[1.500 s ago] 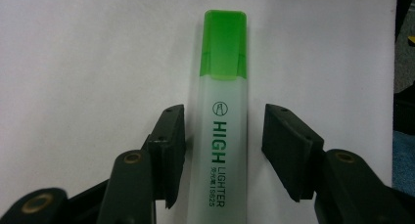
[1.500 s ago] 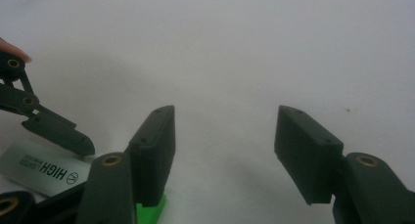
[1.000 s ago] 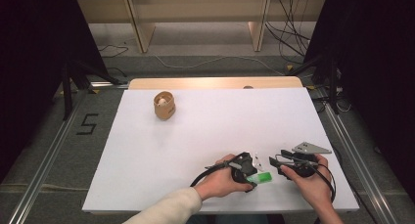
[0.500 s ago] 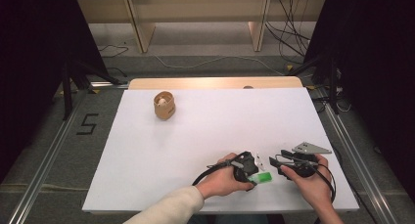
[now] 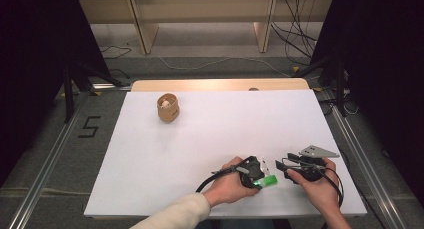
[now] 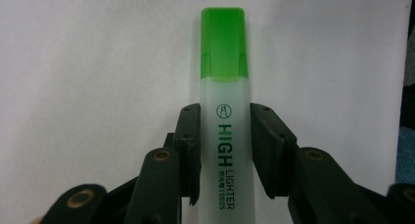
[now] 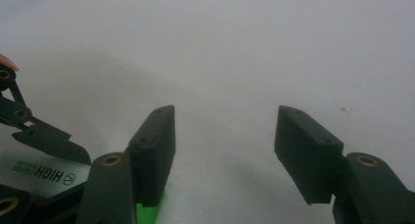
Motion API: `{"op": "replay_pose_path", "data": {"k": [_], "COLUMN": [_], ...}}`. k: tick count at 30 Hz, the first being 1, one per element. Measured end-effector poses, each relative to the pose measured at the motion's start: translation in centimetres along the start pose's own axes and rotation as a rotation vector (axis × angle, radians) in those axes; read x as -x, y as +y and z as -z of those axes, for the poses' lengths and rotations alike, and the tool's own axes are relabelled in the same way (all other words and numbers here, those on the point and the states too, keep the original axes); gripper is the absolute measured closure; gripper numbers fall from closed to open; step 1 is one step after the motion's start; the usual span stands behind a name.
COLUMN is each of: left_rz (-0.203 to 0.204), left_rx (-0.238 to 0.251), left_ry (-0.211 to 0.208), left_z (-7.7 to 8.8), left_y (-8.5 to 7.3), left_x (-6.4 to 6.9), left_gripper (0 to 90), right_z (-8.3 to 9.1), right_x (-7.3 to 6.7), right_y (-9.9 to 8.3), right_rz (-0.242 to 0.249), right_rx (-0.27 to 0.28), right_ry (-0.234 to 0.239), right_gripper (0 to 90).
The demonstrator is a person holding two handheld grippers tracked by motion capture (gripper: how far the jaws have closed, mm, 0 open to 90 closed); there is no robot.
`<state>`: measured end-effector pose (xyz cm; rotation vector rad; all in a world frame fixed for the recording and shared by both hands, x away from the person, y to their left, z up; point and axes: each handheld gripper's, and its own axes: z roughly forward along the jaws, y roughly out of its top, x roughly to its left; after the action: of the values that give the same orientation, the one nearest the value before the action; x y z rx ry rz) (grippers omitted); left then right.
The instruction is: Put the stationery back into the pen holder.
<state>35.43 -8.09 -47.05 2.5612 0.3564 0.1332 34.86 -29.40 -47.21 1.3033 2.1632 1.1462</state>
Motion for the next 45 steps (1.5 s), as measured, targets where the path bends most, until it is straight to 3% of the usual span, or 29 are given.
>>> {"op": "replay_pose_path", "data": {"k": [8, 13, 20, 26, 34, 39, 45], "left_rz": [0.006, 0.009, 0.053, 0.062, 0.107, 0.167, 0.216], "left_rx": [0.048, 0.091, 0.202, 0.289, 0.386, 0.453, 0.555], "left_ry": [-0.004, 0.017, 0.046, 0.093, 0.143, 0.165, 0.232], "left_z": [0.2, 0.4, 1.6, 2.9, 4.1, 5.2, 7.2], "left_y": [-0.7, -1.2, -1.9, -2.8, -4.5, -5.6, -6.8], "left_x": [0.0, -0.3, -0.9, -1.6, -2.8, -3.8, -5.5], "left_gripper": [66.7, 66.7, 66.7, 66.7, 66.7, 66.7, 66.7], "right_z": [0.2, 0.3, 0.4, 0.7, 0.4, 0.1, -0.1], "right_x": [0.1, 0.2, 0.3, 0.4, 0.1, -0.3, -0.7], "right_y": [0.0, 0.1, 0.1, 0.2, 0.1, -0.1, -0.1], "right_rz": [-0.005, -0.016, -0.017, -0.027, -0.027, -0.013, -0.005], "right_rx": [0.015, 0.024, 0.041, 0.070, 0.060, 0.050, 0.053], "right_ry": [-0.009, -0.018, -0.023, -0.040, -0.028, -0.008, 0.005], "right_gripper": [41.4, 41.4, 41.5, 41.5, 41.4, 41.4, 41.4]}}
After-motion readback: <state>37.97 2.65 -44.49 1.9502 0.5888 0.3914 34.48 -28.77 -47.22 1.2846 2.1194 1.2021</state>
